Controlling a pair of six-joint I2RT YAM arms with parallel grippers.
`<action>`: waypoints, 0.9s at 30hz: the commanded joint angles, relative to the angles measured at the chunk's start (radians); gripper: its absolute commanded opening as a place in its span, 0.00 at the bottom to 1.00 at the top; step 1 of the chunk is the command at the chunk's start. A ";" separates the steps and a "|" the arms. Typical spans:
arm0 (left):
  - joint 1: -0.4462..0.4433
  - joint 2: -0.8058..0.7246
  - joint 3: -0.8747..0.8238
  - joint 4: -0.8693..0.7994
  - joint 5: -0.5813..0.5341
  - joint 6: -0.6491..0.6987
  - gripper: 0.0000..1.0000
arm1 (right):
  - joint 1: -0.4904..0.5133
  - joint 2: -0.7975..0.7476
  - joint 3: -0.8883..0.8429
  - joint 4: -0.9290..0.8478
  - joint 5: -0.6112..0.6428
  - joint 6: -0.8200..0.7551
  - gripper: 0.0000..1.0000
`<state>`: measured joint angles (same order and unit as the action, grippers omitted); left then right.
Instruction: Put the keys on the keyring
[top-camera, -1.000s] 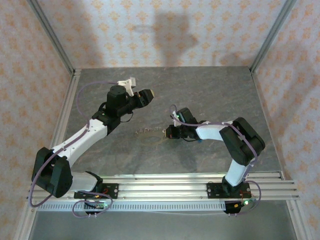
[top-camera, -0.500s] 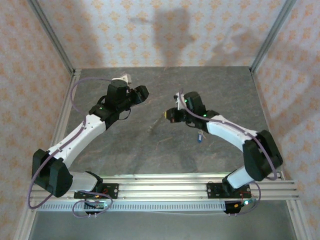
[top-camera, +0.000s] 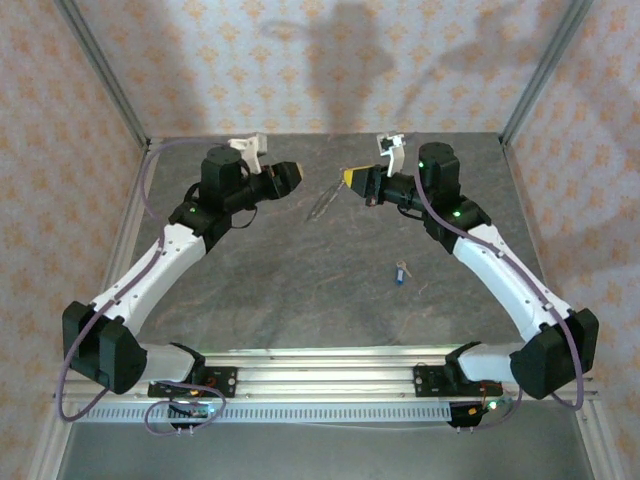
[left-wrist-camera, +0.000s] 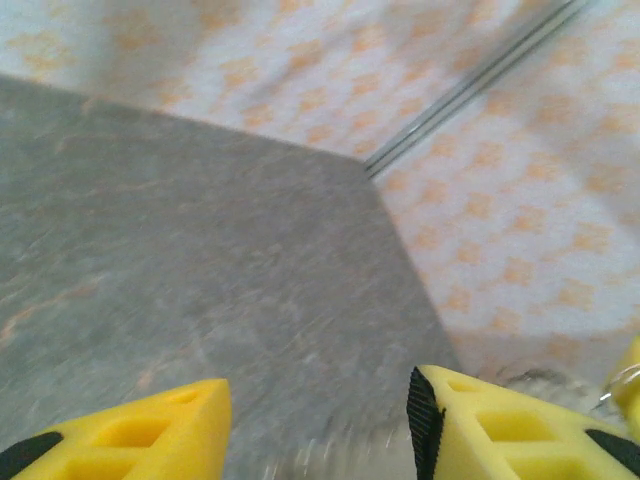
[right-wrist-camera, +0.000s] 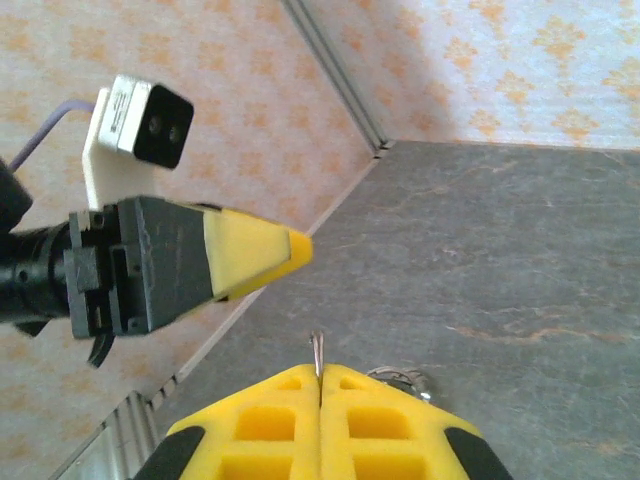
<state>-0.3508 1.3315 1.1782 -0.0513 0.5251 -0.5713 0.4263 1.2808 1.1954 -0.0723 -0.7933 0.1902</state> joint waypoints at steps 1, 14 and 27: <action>0.008 -0.003 0.062 0.128 0.159 0.022 0.48 | -0.002 -0.026 0.027 0.035 -0.077 0.040 0.00; -0.003 -0.002 0.024 0.399 0.340 -0.165 0.38 | -0.001 -0.032 -0.038 0.258 -0.153 0.229 0.00; -0.105 0.026 0.036 0.334 0.336 -0.085 0.35 | -0.001 -0.043 -0.053 0.311 -0.162 0.269 0.00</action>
<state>-0.4519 1.3529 1.2148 0.2554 0.8536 -0.6724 0.4263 1.2758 1.1477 0.1631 -0.9329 0.4454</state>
